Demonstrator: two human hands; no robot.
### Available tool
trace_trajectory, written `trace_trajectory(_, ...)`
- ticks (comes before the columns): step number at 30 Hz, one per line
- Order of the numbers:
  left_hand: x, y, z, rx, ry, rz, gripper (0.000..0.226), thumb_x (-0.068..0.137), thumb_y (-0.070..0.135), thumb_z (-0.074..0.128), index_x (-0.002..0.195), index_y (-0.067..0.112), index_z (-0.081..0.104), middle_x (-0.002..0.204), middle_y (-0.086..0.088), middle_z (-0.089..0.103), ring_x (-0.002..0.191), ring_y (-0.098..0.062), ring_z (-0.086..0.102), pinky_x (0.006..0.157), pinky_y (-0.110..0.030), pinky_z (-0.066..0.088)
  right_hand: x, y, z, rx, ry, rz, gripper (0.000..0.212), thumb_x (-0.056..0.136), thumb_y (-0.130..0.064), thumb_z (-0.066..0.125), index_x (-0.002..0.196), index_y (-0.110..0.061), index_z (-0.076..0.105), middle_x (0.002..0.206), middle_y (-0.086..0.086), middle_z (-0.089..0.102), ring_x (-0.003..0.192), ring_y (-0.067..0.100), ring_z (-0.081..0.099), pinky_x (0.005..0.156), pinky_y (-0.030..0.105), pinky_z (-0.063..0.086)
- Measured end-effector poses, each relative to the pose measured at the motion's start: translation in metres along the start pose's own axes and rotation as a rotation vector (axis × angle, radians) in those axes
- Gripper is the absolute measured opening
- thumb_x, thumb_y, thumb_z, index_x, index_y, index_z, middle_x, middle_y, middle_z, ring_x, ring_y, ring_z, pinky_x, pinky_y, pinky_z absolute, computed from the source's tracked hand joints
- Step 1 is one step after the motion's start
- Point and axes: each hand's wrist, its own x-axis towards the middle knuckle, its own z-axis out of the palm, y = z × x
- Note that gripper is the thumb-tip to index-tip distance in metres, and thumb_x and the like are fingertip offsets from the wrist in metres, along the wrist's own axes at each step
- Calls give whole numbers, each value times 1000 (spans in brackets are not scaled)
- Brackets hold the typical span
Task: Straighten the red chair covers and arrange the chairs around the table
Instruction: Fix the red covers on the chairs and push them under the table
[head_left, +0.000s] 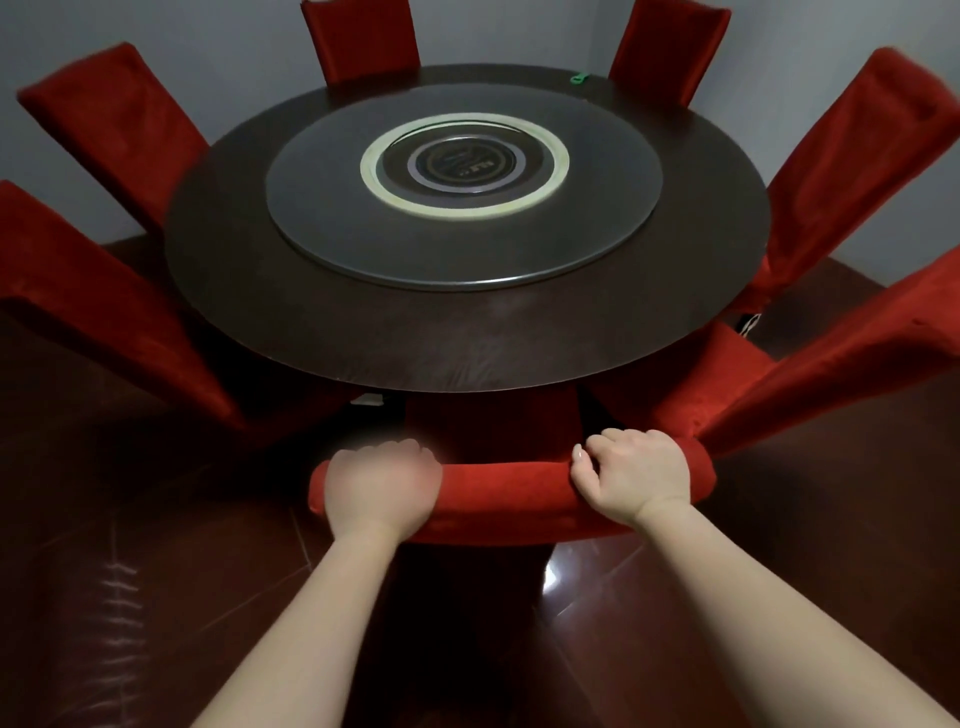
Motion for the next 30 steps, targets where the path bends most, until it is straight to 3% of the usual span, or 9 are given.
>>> trace_trajectory(7, 3, 8, -3, 20, -89, -69, 52, 85, 48, 19, 62, 22, 58, 63, 0, 64, 63, -28, 63, 63, -36, 28, 3, 6, 2, 16, 3, 6, 49, 84, -41, 35, 48, -14, 56, 48, 3, 52, 44, 29, 54, 48, 34, 38)
trace_trajectory(13, -3, 14, -6, 8, -99, -102, 49, 88, 43, 27, 61, 17, 58, 61, -3, 64, 62, -31, 63, 66, -38, 39, 2, 9, 5, 6, 21, 7, 49, 84, -41, 36, 49, -15, 58, 50, 3, 54, 46, 29, 55, 48, 33, 39)
trace_trajectory(18, 8, 10, -1, 77, -152, -64, 50, 91, 49, 24, 75, 20, 62, 81, -4, 72, 81, -30, 68, 72, -37, 39, 5, 16, 6, -2, 3, 0, 49, 85, -42, 36, 51, -15, 60, 53, 4, 58, 49, 29, 59, 51, 33, 39)
trace_trajectory(22, 12, 16, 2, 128, -193, -105, 42, 98, 46, 33, 82, 20, 62, 88, -8, 73, 86, -32, 69, 73, -37, 40, 7, 23, 3, 0, -67, 6, 52, 86, -44, 32, 58, -14, 64, 63, 6, 65, 59, 31, 64, 57, 34, 39)
trace_trajectory(27, -3, 34, -19, 187, -272, -166, 41, 102, 39, 32, 95, 18, 66, 99, -8, 72, 95, -33, 67, 87, -40, 44, -2, 21, -10, 2, -207, 0, 50, 90, -48, 34, 73, -15, 68, 76, 7, 68, 73, 32, 64, 65, 37, 38)
trace_trajectory(30, -13, 49, -37, 170, -405, -211, 47, 102, 50, 26, 112, 23, 63, 119, -5, 66, 114, -28, 60, 102, -43, 39, -11, 35, -25, 56, -318, -60, 46, 95, -53, 37, 99, -17, 66, 99, 6, 67, 96, 31, 60, 85, 41, 39)
